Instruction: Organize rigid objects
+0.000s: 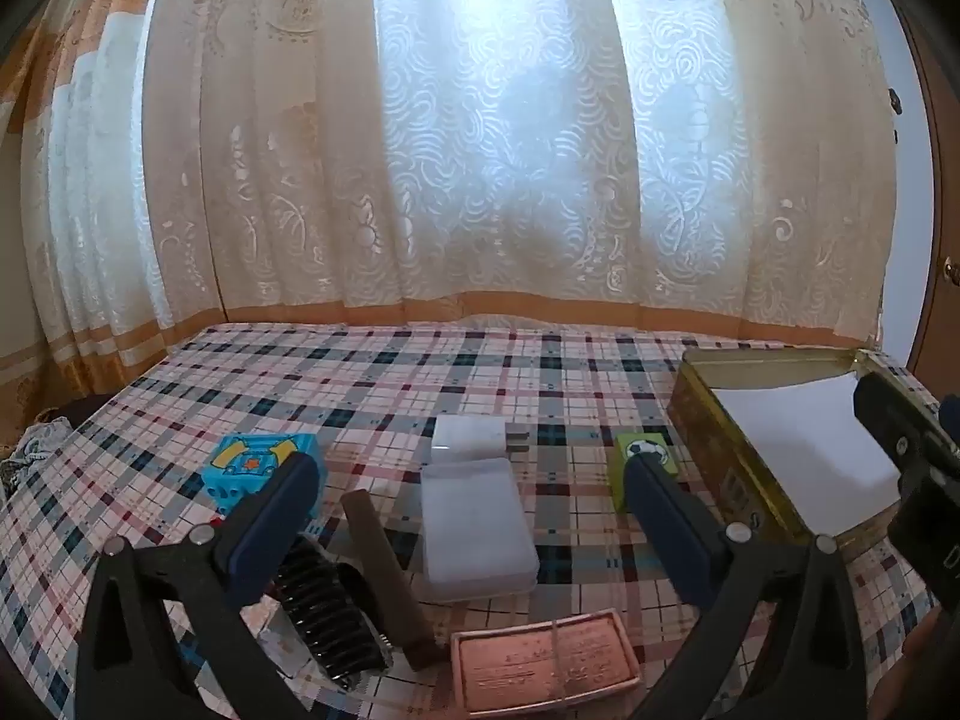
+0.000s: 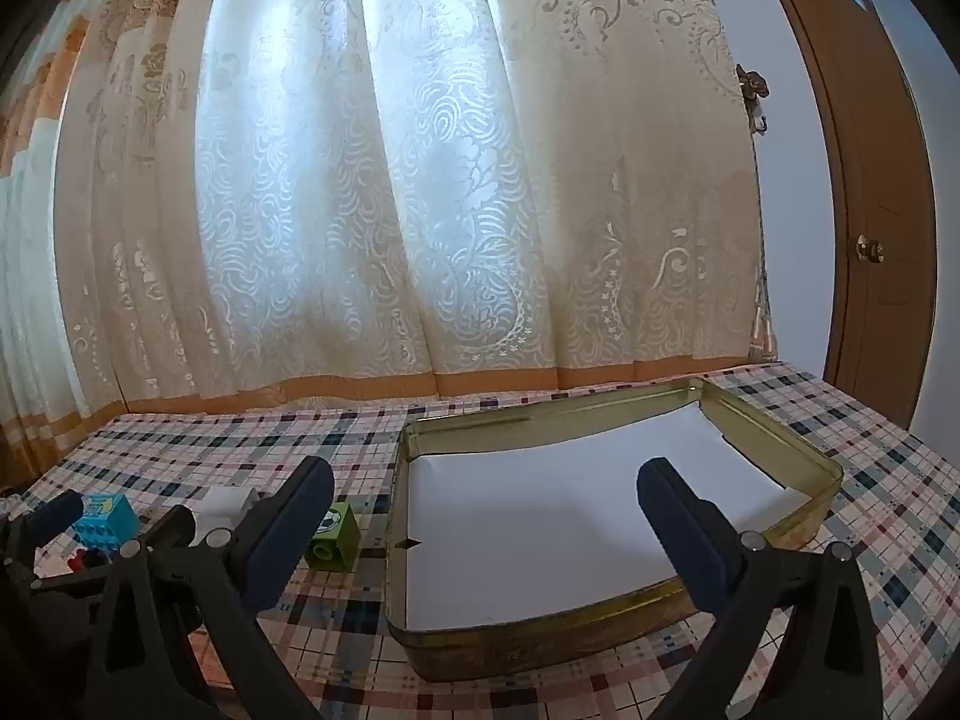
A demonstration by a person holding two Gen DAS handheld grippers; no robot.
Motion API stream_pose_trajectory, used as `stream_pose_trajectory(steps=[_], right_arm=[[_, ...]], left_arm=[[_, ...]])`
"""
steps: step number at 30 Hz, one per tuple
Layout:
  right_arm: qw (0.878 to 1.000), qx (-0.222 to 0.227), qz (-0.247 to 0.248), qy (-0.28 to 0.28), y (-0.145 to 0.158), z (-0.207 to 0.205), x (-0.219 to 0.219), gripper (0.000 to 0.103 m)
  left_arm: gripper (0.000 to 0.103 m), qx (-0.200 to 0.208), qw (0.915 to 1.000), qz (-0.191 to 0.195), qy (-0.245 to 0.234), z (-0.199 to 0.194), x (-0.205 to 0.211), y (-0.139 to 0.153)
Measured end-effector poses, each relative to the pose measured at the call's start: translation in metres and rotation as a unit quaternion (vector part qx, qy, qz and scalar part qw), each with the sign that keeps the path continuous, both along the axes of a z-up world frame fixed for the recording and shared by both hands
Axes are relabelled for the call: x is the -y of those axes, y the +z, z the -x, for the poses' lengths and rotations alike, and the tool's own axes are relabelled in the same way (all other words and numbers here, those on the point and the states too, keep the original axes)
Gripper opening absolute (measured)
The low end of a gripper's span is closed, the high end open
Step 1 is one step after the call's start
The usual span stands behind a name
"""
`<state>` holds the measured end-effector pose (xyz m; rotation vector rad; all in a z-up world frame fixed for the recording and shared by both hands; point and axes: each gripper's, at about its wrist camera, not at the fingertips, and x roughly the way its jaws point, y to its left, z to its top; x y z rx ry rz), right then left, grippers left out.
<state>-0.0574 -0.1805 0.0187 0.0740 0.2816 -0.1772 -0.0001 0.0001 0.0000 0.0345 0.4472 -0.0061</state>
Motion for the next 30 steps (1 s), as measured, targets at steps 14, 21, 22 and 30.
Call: stream_pose_trajectory(steps=[14, 21, 22, 30], right_arm=[[1.000, -0.003, 0.009, 0.004, 0.000, 0.004, -0.001, 0.103], [1.000, 0.004, 0.014, 0.003, 0.000, 0.006, -0.005, 0.103], [1.000, 0.004, 0.014, 0.002, 0.000, 0.006, -0.005, 0.103], [1.000, -0.013, 0.007, 0.004, 0.000, 0.003, -0.002, 0.103]], left_arm=[[0.103, -0.016, 0.9997, 0.019, 0.004, 0.002, -0.007, -0.003], [0.103, -0.015, 0.9998, 0.012, 0.002, 0.002, -0.006, -0.002], [0.103, -0.015, 0.9998, 0.011, 0.000, 0.002, -0.006, -0.002], [0.103, -0.029, 0.9994, 0.019, 0.004, -0.003, -0.008, -0.004]])
